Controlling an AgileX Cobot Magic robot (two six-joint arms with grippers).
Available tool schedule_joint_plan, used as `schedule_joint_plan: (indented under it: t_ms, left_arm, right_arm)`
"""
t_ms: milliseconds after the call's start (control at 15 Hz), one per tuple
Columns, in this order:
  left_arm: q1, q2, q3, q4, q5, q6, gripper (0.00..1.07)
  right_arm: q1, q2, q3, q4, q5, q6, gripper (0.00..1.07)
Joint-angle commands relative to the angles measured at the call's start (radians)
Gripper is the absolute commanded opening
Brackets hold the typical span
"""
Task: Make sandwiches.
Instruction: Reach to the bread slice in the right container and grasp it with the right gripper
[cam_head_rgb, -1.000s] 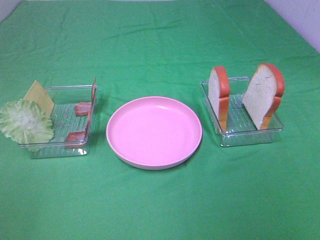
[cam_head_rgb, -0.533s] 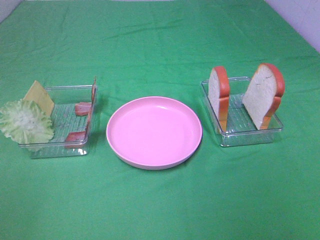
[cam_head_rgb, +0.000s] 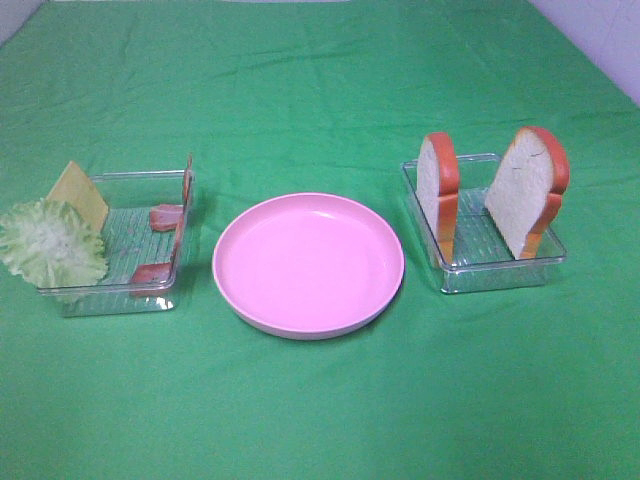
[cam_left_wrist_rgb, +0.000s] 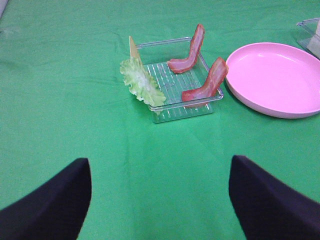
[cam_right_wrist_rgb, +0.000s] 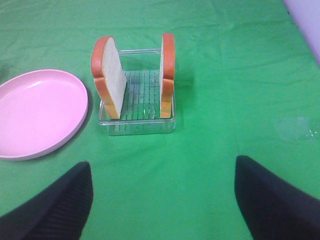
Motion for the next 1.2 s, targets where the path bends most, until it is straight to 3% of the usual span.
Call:
schedule_joint_plan:
  t_ms: [67,600,800,933,1000,1200]
  left_arm:
    - [0.002,-0.02,0.003,-0.007,-0.011,0.001,0.72]
    - [0.002,-0.02,0.003,-0.007,-0.011,0.001,0.72]
    - [0.002,-0.02,0.003,-0.007,-0.011,0.001,0.72]
    - [0.002,-0.02,0.003,-0.007,-0.011,0.001,0.72]
    - [0.002,-0.02,0.003,-0.007,-0.011,0.001,0.72]
    - [0.002,-0.02,0.003,-0.007,-0.011,0.001,0.72]
  right_arm:
    - [-0.001,0.204,-0.061,0.019,-0.081,0.005,0.75]
    - [0.0,0.976,-0.525,0.157,0.144,0.004,0.75]
    - [0.002,1.159,-0.682,0.159,0.238,0.004,0.75]
    - [0.042,1.289,-0.819,0.14,0.285,0.004,0.75]
    - [0.128,1.394,-0.935,0.075,0.328,0.07,0.75]
    - [0.219,1.536,-1.08,0.014,0.403,0.124,0.75]
